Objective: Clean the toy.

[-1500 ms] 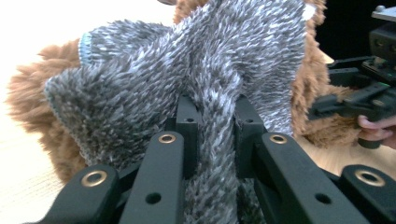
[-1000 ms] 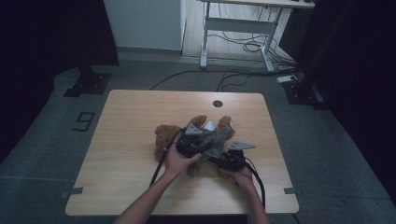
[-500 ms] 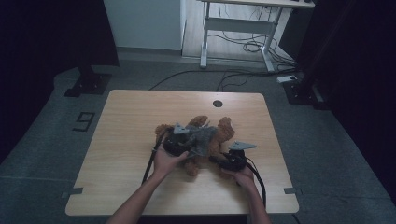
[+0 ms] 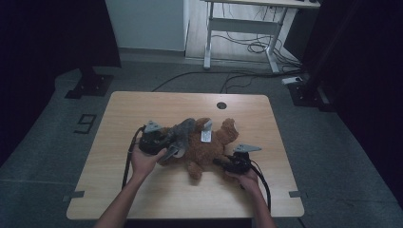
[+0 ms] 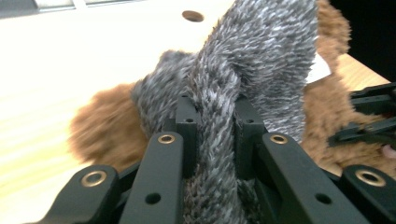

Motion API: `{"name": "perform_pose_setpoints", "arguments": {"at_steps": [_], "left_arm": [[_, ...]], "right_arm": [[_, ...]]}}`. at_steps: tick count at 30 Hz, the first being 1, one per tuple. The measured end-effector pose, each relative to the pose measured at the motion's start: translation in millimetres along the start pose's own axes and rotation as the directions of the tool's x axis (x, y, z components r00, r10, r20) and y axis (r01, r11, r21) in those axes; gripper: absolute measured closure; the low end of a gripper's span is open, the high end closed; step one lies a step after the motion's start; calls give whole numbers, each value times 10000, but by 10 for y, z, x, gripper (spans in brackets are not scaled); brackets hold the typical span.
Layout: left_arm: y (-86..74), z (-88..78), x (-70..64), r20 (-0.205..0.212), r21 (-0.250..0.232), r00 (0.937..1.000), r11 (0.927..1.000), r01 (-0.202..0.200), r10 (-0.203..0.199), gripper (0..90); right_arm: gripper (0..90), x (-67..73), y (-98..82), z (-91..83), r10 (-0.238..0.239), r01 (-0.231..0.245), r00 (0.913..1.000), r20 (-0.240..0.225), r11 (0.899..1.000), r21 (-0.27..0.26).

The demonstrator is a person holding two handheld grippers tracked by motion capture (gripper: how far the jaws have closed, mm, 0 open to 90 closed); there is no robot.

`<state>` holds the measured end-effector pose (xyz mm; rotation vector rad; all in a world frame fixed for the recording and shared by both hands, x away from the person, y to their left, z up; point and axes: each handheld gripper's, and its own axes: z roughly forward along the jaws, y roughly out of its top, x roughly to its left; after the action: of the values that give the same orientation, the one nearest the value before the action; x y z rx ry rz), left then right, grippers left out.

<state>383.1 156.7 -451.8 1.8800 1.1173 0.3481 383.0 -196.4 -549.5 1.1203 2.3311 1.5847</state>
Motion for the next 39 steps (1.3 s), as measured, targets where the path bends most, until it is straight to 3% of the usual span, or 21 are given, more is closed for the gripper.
{"name": "perform_pose_setpoints", "arguments": {"at_steps": [5, 8, 11, 14, 18, 25, 31, 35, 39], "left_arm": [[-195, -88, 268, -527, 75, 9975, 9988, 484, -480, 763], [-346, -89, 443, -426, 231, 9913, 9918, 1258, -1248, 764], [-501, -21, 524, -717, 638, 9887, 9887, 1360, -1314, 765], [-623, 76, 595, -843, 1037, 9839, 9806, 1662, -1578, 766], [-703, 158, 627, -407, 1000, 9775, 9725, 2103, -2072, 767], [-512, 204, 533, -103, 852, 9819, 9782, 1895, -1893, 766], [-200, 7, 392, 395, 11, 9885, 9893, 1459, -1458, 764], [70, -14, 175, 808, -343, 9930, 9955, 889, -859, 762], [316, 108, -117, 1068, -299, 9942, 9995, 134, -101, 761]], "right_arm": [[634, 3, -2, 1, 12, -12, 10000, 32, 10000, -28], [634, 2, -5, 3, 30, -30, 10000, 39, 10000, -54], [635, 2, -6, 3, 19, -18, 10000, 46, 10000, -43], [635, 3, -8, 3, 23, -23, 10000, 88, 10000, -59], [638, 7, -9, 8, -82, 85, 9995, 298, 9999, -98], [643, -80, -4, -32, 56, -25, 9950, 1000, 9995, -303], [646, -104, -16, -72, -143, 169, 9951, 983, 9995, -256], [646, -73, -19, -66, -381, 406, 9938, 1046, 9989, -227], [646, -65, -22, -68, -388, 413, 9937, 1054, 9989, -218]]}}
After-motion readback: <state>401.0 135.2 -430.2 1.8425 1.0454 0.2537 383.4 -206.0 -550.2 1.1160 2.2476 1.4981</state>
